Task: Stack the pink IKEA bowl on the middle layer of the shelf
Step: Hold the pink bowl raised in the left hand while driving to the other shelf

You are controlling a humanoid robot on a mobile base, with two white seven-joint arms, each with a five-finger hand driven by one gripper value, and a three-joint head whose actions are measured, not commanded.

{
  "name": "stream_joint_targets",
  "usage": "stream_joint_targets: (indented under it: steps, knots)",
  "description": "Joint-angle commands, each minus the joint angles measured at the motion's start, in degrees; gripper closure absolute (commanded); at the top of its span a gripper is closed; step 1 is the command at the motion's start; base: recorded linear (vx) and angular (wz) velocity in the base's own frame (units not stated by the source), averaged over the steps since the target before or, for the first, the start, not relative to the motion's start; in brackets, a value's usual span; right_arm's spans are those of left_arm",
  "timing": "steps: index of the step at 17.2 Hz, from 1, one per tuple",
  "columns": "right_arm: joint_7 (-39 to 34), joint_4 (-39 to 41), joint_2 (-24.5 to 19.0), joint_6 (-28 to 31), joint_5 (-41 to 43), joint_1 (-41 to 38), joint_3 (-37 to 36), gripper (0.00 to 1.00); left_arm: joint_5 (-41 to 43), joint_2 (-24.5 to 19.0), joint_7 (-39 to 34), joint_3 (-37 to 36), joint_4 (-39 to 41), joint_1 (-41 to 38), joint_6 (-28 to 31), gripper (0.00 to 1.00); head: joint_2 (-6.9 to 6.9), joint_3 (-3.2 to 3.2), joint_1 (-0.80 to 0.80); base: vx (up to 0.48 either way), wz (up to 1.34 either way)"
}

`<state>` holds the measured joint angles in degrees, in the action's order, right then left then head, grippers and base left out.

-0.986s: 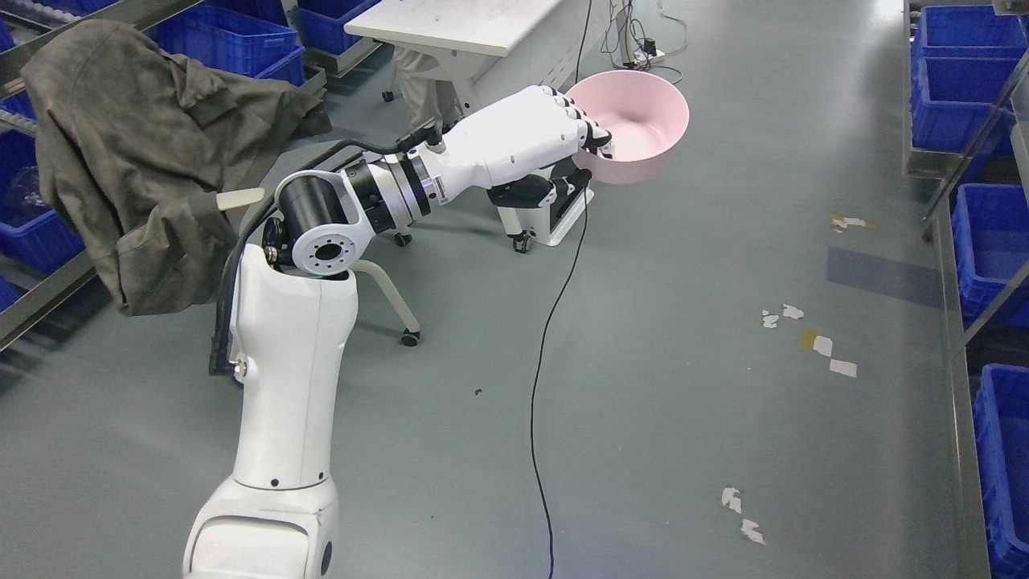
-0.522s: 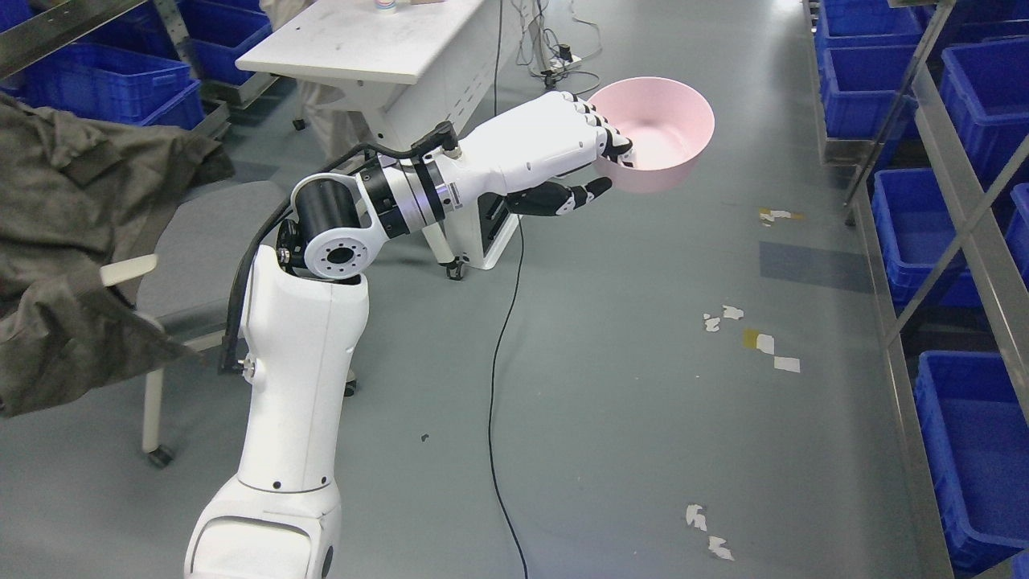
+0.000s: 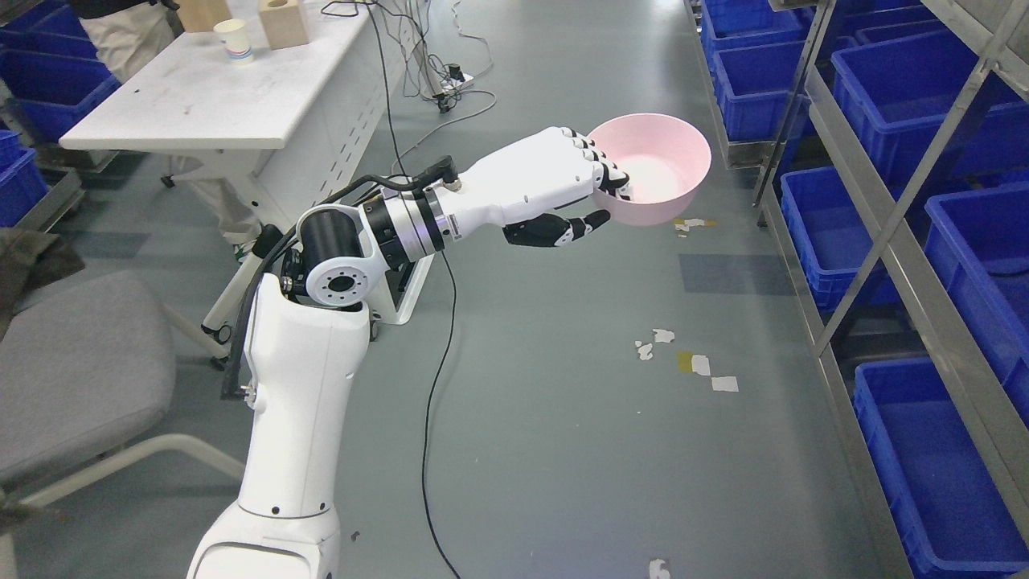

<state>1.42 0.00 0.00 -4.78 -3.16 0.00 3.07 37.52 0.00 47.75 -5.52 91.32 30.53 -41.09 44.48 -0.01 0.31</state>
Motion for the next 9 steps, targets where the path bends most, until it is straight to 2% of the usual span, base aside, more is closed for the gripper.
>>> stream_joint_targets:
  steps: [1, 9]
  knots:
    - [0.07, 1.0, 1.0, 0.03, 0.0, -1.32, 0.01, 0.0, 0.01, -1.0, 1.2, 2.0, 0.53, -1.08, 0.05, 0.98, 0.0, 0.0, 0.0, 0.291, -0.3]
    - [0.07, 1.0, 1.0, 0.03, 0.0, -1.32, 0.01, 0.0, -0.34, -1.0, 0.77, -2.04, 0.7, -1.0, -0.57, 0.98, 0.0, 0.0, 0.0, 0.369, -0.16]
